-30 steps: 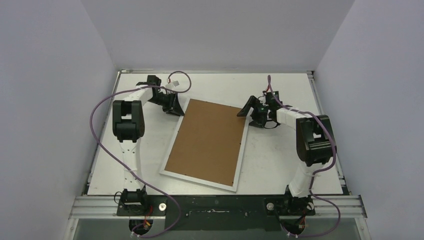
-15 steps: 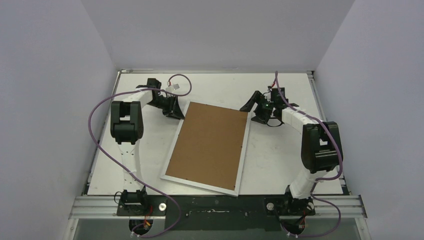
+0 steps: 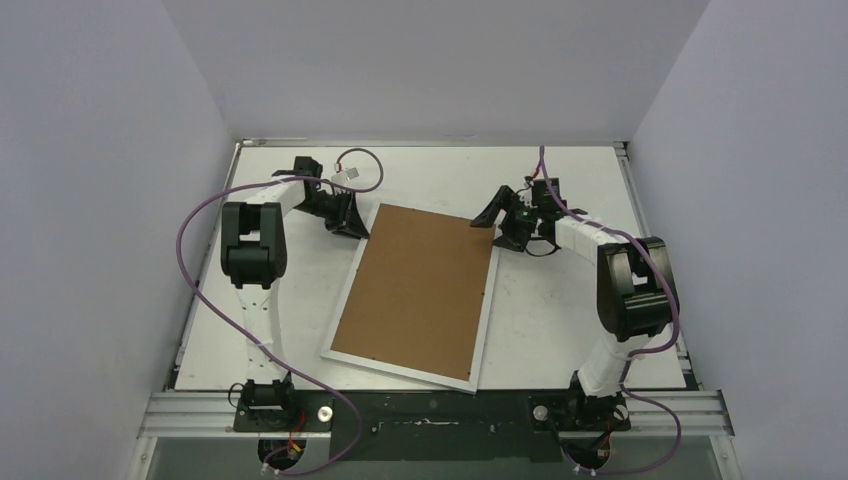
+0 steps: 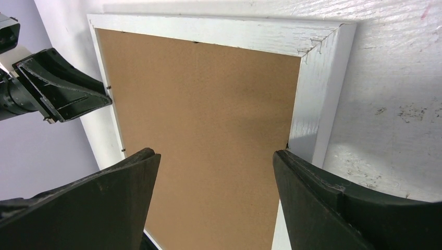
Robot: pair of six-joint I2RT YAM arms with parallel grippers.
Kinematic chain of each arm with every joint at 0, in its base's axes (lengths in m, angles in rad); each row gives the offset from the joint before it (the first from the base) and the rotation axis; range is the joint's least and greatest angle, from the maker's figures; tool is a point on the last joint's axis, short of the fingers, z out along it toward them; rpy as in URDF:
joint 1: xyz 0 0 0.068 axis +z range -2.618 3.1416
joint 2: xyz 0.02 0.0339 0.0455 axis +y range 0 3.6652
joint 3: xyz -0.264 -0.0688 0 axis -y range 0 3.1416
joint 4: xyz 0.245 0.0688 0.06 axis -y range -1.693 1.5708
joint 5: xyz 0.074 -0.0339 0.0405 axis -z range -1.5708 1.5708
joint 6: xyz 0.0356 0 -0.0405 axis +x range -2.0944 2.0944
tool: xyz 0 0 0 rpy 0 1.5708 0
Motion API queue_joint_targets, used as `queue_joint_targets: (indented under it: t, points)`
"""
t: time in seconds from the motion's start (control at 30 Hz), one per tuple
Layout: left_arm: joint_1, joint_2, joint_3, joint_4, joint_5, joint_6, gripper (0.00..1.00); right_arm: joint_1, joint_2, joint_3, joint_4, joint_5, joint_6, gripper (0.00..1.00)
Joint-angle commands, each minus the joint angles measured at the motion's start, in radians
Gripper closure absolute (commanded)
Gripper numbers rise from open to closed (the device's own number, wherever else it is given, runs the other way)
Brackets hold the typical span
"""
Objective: Put the photo into the frame
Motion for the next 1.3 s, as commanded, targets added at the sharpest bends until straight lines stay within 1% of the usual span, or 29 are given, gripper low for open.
queue_joint_targets:
  t: [0.0,0.4,0.93,1.27]
  points:
    - [0.000,0.009,-0.013,-0.026,-0.064,0.028,0.87,-0.011,0.000,-0.010,0.038,-0.002,-0.005,0.18]
    - [0.000,0.013,-0.008,-0.027,-0.058,0.027,0.87,-0.017,-0.004,-0.022,0.017,-0.001,-0.024,0.18]
    - [0.000,0.019,0.005,-0.034,-0.050,0.033,0.87,0.003,0.048,-0.018,0.042,-0.016,-0.009,0.18]
    - [0.000,0.022,0.010,-0.041,-0.045,0.041,0.88,0.025,0.080,0.000,0.025,-0.018,-0.012,0.18]
